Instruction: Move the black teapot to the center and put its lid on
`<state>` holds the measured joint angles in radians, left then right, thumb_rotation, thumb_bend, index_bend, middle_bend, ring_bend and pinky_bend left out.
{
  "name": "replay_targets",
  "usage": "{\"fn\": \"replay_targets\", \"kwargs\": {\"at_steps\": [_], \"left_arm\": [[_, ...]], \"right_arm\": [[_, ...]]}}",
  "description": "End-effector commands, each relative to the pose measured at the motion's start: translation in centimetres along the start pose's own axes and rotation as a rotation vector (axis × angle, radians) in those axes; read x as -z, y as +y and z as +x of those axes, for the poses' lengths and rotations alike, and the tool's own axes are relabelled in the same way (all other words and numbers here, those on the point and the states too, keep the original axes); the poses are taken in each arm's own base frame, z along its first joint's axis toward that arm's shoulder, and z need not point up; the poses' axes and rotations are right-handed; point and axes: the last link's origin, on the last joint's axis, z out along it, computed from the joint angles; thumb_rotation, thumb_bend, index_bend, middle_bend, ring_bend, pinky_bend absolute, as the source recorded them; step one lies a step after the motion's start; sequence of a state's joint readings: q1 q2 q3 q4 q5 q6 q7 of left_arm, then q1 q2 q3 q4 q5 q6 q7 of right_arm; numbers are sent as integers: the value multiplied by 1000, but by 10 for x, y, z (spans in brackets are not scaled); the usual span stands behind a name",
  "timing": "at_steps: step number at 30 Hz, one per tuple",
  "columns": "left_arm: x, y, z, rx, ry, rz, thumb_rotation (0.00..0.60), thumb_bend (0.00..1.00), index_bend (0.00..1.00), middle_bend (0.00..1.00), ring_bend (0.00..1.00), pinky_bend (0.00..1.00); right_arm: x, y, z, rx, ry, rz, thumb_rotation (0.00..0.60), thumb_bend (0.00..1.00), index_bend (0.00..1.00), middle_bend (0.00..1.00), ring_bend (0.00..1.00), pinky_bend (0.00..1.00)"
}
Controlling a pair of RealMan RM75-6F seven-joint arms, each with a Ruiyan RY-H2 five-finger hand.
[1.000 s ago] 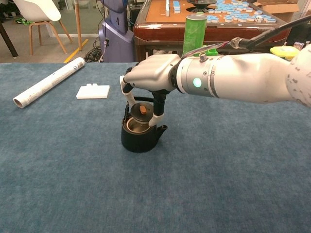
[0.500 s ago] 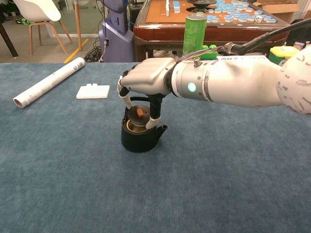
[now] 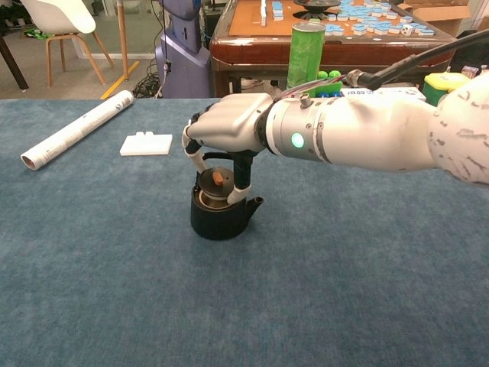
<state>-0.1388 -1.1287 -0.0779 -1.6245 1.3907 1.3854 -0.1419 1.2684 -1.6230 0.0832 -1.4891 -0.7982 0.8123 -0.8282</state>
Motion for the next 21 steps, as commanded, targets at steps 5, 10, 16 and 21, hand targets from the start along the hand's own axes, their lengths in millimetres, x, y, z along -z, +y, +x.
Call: {"fn": "replay_targets", "kwargs": {"at_steps": [5,10,16,21], "left_arm": [[0,0,0,0,0,1,600,218,67,151,174,262],[0,-1,0,-1,0,2,600,218,67,151,174,262],[0,-1,0,0,3,3,600,218,67,151,175,262],[-1,0,2,0,8,0,600,218,67,150,174,262]], "right_arm": [[-1,0,-1,9,-10,-5,600,229,334,122,0,0],[-1,0,-1,8,-14,-7,600,229,269,112,0,0],[1,1,3,-6,7,-7,600,229,249,108,0,0],[12,9,12,-31,46,-19,600,229,249,108,0,0]]}}
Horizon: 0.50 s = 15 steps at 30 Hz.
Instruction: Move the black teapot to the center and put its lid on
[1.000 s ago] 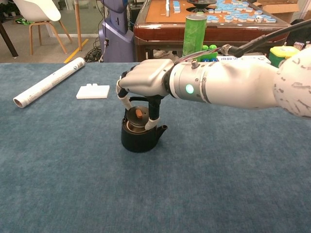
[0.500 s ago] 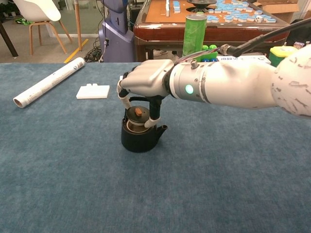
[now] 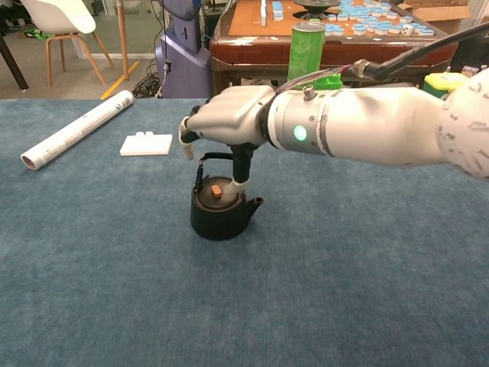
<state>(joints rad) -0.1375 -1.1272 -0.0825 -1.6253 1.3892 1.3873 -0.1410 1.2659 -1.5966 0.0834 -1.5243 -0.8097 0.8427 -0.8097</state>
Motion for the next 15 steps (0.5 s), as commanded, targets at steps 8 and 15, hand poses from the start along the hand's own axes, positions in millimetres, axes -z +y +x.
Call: {"fn": "replay_targets", "kwargs": {"at_steps": [8,15], "left_arm": [[-5,2,6,-1,21,-7,600,218,67,150,175,262],[-9,4,7,0,31,-7,600,218,67,151,175,262]], "right_arm": [[51,45,11,-33,97,-121,600,229,249,164,0,0],[105,77,2,-83,121,-251,600,243,254,252,81,153]]}}
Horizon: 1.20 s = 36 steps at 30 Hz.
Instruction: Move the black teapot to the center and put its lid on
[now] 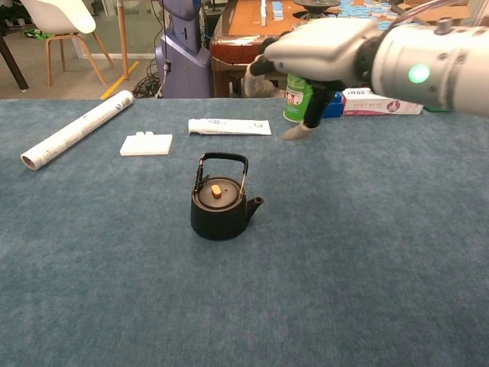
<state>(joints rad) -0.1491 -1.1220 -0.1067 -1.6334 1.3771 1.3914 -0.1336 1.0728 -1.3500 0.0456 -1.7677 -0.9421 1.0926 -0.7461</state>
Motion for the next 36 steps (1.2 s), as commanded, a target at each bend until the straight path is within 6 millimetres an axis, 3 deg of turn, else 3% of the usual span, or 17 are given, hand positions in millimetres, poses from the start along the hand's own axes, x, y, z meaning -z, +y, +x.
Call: {"fn": "replay_targets", "kwargs": {"at_steps": [1,17,26,36], "left_arm": [[-1,1,0,-3,1,-2,600,218,67,151,175,262],[-12,19,-4,-40,23,-55,600,218,67,151,175,262],[-8,31,-6,-65,31,-90,600,218,67,151,175,262],[2,38,-6,-66,30,-99,600,218,67,150,175,262]], "right_arm": [[30,22,-5,-25,-1,-68,600,245,254,256,88,165],[167,106,-44,-94,25,-440,600,247,254,262,91,175],[230,122,-61,-114,26,-584,600,247,264,263,91,175],[270,122,-71,-141,15,-654,600,247,268,265,91,175]]}}
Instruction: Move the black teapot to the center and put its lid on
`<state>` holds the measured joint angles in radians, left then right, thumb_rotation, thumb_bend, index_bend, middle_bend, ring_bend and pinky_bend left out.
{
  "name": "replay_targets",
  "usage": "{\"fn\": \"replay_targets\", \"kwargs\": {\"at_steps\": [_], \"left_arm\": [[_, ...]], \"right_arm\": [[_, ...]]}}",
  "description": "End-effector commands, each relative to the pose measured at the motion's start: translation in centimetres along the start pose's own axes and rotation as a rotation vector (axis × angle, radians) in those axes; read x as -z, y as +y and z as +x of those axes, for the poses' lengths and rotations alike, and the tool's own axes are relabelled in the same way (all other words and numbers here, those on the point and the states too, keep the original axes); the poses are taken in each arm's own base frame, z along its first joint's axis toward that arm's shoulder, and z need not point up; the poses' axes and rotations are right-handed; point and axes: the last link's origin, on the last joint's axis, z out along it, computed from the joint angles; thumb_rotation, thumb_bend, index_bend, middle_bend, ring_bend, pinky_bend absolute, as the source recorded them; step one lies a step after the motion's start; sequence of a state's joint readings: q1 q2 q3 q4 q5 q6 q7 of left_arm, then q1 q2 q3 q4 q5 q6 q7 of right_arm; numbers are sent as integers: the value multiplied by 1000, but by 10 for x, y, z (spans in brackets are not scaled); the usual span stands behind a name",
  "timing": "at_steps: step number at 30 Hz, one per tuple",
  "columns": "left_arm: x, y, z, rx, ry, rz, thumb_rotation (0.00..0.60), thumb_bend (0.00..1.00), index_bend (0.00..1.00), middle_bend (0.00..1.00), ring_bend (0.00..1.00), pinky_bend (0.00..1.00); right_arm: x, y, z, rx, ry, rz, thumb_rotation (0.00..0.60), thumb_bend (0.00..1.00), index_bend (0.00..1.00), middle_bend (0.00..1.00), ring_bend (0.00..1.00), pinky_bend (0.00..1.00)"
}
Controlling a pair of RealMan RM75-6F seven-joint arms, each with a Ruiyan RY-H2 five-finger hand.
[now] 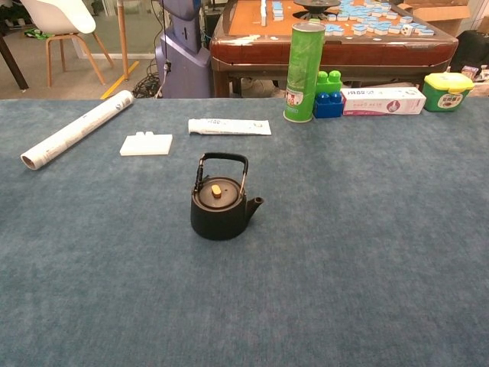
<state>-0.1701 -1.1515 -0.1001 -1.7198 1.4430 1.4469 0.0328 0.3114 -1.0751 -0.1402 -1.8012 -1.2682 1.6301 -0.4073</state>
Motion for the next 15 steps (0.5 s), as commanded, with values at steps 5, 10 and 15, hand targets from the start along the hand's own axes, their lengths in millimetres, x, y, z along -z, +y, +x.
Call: {"fn": "replay_targets", "kwargs": {"at_steps": [5,10,15], "left_arm": [[4,0,-1,-15,4,9,600,218,67,151,175,262],[1,0,-3,-39,5,10,600,218,67,151,175,261],[-1,-1,-6,-43,-2,16,600,218,67,150,175,261]], "right_arm": [[9,7,-4,-9,-22,-9,600,247,269,266,91,175],[8,8,-2,-13,-9,-5,600,247,277,266,91,176],[8,9,-3,-16,-12,-3,600,247,277,266,91,176]]}}
